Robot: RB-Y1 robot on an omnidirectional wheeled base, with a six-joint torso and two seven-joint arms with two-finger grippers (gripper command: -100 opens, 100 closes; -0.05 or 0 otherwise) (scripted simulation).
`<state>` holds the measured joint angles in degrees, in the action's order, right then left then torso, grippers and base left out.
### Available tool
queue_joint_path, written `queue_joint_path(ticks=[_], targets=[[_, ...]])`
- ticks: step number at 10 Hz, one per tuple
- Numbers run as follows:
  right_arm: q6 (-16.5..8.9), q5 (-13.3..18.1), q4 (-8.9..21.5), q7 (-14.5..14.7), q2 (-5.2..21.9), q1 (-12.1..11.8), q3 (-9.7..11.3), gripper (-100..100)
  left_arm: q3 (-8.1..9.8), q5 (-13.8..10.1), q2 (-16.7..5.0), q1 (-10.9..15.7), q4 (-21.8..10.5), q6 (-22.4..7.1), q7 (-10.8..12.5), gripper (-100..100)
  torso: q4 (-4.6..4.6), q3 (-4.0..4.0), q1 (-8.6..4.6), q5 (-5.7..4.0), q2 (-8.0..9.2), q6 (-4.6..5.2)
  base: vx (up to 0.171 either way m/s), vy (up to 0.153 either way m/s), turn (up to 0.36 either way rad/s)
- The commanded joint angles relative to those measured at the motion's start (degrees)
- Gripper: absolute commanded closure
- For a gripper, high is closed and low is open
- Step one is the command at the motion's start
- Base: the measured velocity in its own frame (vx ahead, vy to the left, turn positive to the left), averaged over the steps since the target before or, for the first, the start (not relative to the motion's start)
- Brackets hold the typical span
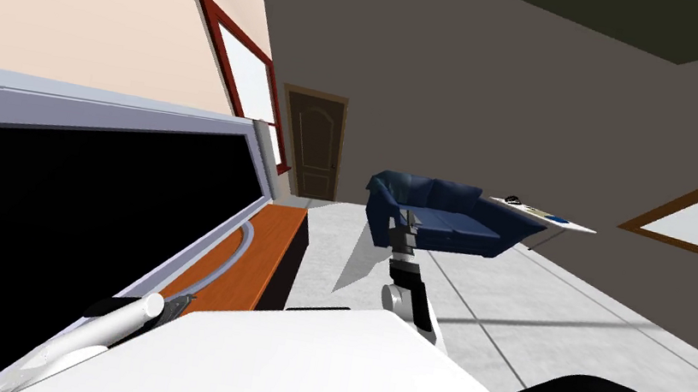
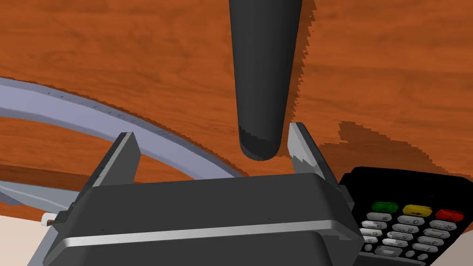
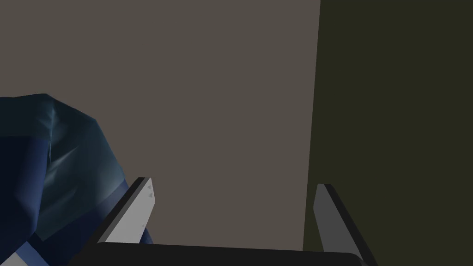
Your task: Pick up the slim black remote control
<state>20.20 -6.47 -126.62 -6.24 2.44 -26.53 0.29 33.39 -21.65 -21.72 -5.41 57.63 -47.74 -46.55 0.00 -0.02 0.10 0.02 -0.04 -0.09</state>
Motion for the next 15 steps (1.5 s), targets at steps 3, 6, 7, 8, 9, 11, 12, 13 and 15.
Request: queue_joint_path(ticks=[3,6,7,8,9,11,12,13,15], targets=[[0.0,0.0,0.0,0.0,0.0,0.0,0.0,0,2.59,-1.7,-1.6,1.9,-6.5,-5.5,-3.5,-100,0.01,0.01,0.01,-0.01,0.01,0.04,-0.024,0.023,-0.179],[0.0,0.0,0.0,0.0,0.0,0.0,0.0,0,3.88,-2.6,-2.5,2.9,-10.5,-8.3,-5.2,-100,0.00,-0.01,0.00,0.00,-0.01,0.01,-0.018,0.020,-0.099],[0.0,0.0,0.0,0.0,0.0,0.0,0.0,0,4.39,-2.9,-2.8,3.3,-11.9,-9.4,-5.9,-100,0.00,0.00,0.00,0.00,0.00,0.00,-0.020,0.017,-0.106],[0.0,0.0,0.0,0.0,0.0,0.0,0.0,0,4.82,-3.2,-3.1,3.7,-13.1,-10.3,-6.5,-100,0.00,0.00,0.00,0.00,0.00,0.00,-0.024,0.015,-0.101],[0.0,0.0,0.0,0.0,0.0,0.0,0.0,0,5.37,-3.5,-3.4,4.1,-14.5,-11.4,-7.2,-100,0.00,0.00,-0.01,0.00,0.00,0.00,-0.024,0.018,-0.126],[0.0,0.0,0.0,0.0,0.0,0.0,0.0,0,5.15,-3.6,-3.9,4.6,-15.6,-10.2,-7.4,0,0.00,-0.01,-0.03,-0.01,-0.03,-0.03,-0.005,0.005,-0.013],[0.0,0.0,0.0,0.0,0.0,0.0,0.0,0,3.94,-3.1,-2.7,5.0,-16.6,-8.1,-6.1,-100,-0.01,-0.03,-0.06,-0.01,-0.06,-0.02,-0.016,0.047,-0.016],[0.0,0.0,0.0,0.0,0.0,0.0,0.0,0,3.34,-2.9,-2.1,5.2,-17.1,-7.1,-5.5,-100,-0.01,-0.02,0.08,0.02,-0.04,-0.01,-0.009,0.027,-0.008],[0.0,0.0,0.0,0.0,0.0,0.0,0.0,0,2.13,-2.4,-0.9,5.6,-18.1,-5.1,-4.3,-100,-0.01,-0.04,-0.08,-0.01,-0.08,-0.02,0.000,0.000,0.000]])
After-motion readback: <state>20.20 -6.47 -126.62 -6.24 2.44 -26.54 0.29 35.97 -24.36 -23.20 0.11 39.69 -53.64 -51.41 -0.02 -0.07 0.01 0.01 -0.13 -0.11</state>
